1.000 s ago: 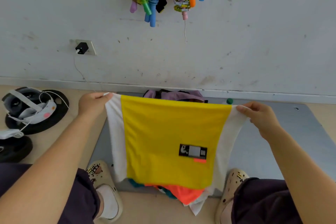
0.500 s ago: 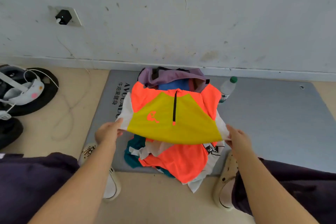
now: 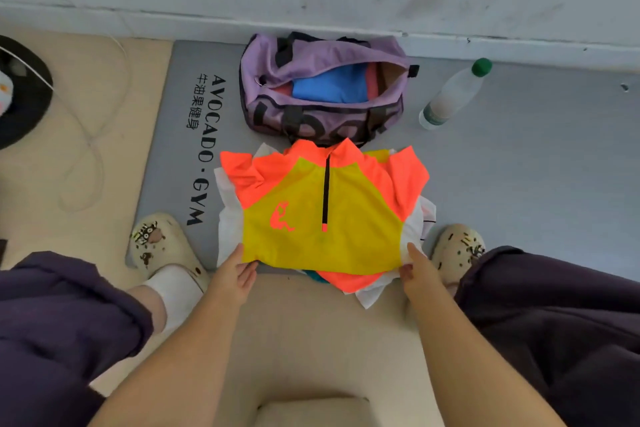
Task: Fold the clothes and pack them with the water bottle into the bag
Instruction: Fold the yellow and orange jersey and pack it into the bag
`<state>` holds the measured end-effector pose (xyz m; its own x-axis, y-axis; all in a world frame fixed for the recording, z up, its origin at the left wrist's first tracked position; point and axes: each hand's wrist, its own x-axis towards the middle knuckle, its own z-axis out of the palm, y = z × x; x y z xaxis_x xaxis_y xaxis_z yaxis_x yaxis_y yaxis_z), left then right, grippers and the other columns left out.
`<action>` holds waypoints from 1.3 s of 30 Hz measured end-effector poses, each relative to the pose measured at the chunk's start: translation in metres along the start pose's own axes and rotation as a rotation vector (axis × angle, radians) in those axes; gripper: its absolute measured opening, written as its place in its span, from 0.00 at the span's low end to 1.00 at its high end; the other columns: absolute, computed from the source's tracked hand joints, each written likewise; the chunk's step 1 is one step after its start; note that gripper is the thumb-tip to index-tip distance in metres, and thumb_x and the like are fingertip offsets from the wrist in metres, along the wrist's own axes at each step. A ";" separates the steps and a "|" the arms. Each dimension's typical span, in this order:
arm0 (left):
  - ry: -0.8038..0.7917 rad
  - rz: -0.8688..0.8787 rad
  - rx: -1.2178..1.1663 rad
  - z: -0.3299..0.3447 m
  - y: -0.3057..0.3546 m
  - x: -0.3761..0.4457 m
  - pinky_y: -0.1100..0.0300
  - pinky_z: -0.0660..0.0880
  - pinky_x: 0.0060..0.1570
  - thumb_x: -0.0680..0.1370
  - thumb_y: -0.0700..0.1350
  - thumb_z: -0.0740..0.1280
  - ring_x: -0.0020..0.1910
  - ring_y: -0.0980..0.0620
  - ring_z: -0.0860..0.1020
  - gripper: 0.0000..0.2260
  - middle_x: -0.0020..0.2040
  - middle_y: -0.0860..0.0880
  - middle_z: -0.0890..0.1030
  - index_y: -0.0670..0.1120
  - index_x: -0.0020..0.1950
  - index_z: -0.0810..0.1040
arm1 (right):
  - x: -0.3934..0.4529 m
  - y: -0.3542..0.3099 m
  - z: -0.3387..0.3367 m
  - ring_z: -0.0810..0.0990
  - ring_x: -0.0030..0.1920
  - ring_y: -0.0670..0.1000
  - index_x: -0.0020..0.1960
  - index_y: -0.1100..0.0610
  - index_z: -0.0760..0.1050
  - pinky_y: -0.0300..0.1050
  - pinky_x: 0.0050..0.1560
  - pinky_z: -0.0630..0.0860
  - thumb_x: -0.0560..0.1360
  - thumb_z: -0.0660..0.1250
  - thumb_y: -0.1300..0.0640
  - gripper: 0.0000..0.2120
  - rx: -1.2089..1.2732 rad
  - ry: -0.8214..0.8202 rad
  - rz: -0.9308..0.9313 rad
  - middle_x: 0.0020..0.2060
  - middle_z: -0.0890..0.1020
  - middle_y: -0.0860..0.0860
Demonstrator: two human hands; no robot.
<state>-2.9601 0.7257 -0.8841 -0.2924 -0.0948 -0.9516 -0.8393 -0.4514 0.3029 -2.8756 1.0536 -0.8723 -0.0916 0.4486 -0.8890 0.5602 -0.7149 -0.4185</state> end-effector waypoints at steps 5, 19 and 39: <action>-0.011 -0.066 0.006 0.016 -0.011 0.003 0.56 0.72 0.58 0.79 0.48 0.69 0.67 0.47 0.74 0.12 0.68 0.43 0.75 0.45 0.59 0.75 | -0.004 0.022 0.004 0.80 0.49 0.56 0.60 0.60 0.72 0.48 0.52 0.77 0.79 0.66 0.55 0.13 -0.006 0.002 0.143 0.50 0.79 0.58; 0.140 0.017 0.032 -0.013 -0.015 0.001 0.57 0.76 0.44 0.80 0.41 0.67 0.43 0.51 0.75 0.17 0.48 0.47 0.74 0.43 0.68 0.71 | 0.003 0.045 -0.029 0.77 0.40 0.51 0.56 0.57 0.72 0.43 0.29 0.79 0.80 0.65 0.58 0.06 0.126 -0.059 0.186 0.43 0.80 0.54; -0.021 0.932 1.520 0.136 0.095 0.030 0.48 0.72 0.58 0.78 0.49 0.67 0.59 0.42 0.75 0.15 0.60 0.42 0.78 0.44 0.61 0.77 | 0.016 -0.079 0.111 0.77 0.50 0.58 0.52 0.63 0.77 0.45 0.45 0.66 0.73 0.73 0.55 0.14 -1.027 -0.056 -0.912 0.49 0.81 0.58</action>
<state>-3.1111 0.8005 -0.8764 -0.8667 0.2001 -0.4569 -0.0492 0.8773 0.4775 -3.0131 1.0576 -0.8740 -0.7714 0.5013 -0.3920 0.6332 0.5444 -0.5501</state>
